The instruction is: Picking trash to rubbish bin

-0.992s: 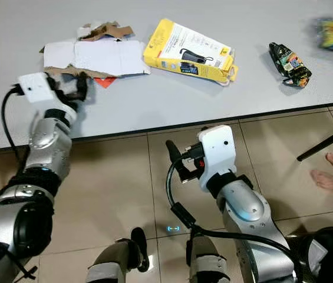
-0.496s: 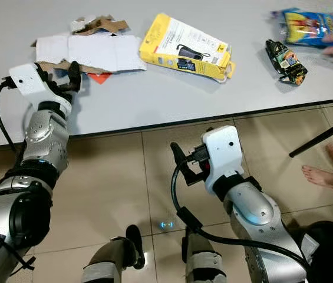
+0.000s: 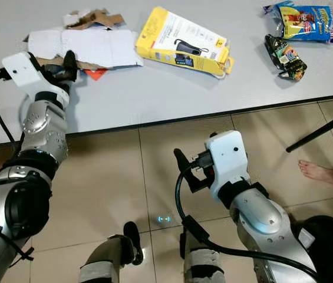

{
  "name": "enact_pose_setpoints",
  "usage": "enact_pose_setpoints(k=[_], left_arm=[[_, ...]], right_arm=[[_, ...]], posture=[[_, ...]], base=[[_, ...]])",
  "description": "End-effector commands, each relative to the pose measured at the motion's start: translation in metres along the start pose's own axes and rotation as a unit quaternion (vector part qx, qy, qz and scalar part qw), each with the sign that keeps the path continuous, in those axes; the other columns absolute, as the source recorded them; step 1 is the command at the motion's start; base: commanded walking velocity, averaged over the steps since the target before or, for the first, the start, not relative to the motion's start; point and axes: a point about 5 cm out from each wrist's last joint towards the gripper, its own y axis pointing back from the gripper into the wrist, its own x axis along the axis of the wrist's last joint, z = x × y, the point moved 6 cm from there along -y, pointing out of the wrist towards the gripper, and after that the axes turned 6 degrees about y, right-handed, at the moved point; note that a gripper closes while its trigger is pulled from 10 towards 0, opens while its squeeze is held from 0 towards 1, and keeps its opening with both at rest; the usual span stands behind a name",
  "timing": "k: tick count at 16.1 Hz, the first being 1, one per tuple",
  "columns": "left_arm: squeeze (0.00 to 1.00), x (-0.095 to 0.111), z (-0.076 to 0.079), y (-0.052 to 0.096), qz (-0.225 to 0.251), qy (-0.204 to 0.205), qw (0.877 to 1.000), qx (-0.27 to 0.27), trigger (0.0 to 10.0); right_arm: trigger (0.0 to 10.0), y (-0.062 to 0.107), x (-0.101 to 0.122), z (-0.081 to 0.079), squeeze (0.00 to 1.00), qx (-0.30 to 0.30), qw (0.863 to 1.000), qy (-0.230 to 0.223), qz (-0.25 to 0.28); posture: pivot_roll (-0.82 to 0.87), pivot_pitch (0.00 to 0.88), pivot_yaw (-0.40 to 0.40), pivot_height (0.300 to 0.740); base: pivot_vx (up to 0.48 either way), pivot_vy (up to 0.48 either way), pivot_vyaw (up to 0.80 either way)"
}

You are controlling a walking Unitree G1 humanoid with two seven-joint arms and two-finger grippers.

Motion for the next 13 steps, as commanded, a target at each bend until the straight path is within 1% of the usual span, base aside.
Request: enact_pose_setpoints(k=[1, 4, 5, 6, 7, 8, 9, 13], left_arm=[[0.00, -0.026, -0.008, 0.008, -0.050, 0.011, 0.998, 0.022, 10.0], [0.00, -0.031, 0.008, 0.005, -0.066, 0.019, 0.998, 0.011, 10.0], [0.00, -0.032, 0.010, 0.005, -0.068, 0.021, 0.997, 0.012, 10.0], [0.00, -0.033, 0.012, 0.005, -0.070, 0.045, 0.996, 0.015, 10.0], [0.00, -0.033, 0.012, 0.005, -0.069, 0.055, 0.996, 0.018, 10.0], [0.00, -0.033, 0.012, 0.004, -0.069, 0.056, 0.996, 0.018, 9.5], [0.00, -0.032, 0.012, 0.004, -0.065, 0.070, 0.995, 0.020, 0.0], [0.00, -0.031, 0.012, 0.004, -0.062, 0.074, 0.995, 0.021, 0.0]], right_arm=[[10.0, 0.007, -0.002, 0.000, 0.00, 0.001, 1.000, -0.004, -0.009], [10.0, 0.008, -0.002, 0.000, 0.00, 0.000, 1.000, -0.004, -0.013], [10.0, 0.008, -0.002, -0.001, 0.00, 0.000, 1.000, -0.004, -0.013], [10.0, 0.009, -0.002, -0.002, 0.00, 0.001, 1.000, -0.004, -0.015], [10.0, 0.010, -0.002, -0.003, 0.00, 0.002, 1.000, -0.004, -0.016], [10.0, 0.010, -0.003, -0.003, 0.00, 0.002, 1.000, -0.003, -0.016], [10.0, 0.010, -0.002, -0.003, 0.00, 0.003, 1.000, -0.003, -0.017], [10.0, 0.009, -0.002, -0.003, 0.00, 0.002, 1.000, -0.003, -0.017]], posture=[[-0.49, 0.426, -0.016, 0.740], [-0.49, 0.436, -0.011, 0.740], [-0.49, 0.436, -0.011, 0.740], [-0.49, 0.436, -0.011, 0.740], [-0.49, 0.436, -0.011, 0.740], [-0.49, 0.436, -0.011, 0.740], [-0.49, 0.436, -0.011, 0.740], [-0.49, 0.437, -0.007, 0.740]], base=[[0.000, 0.000, 0.00], [0.000, 0.000, 0.00], [0.000, 0.000, 0.00], [0.000, 0.000, 0.00], [0.000, 0.000, 0.00], [0.000, 0.000, 0.00], [0.000, 0.000, 0.00], [0.000, 0.000, 0.00]])
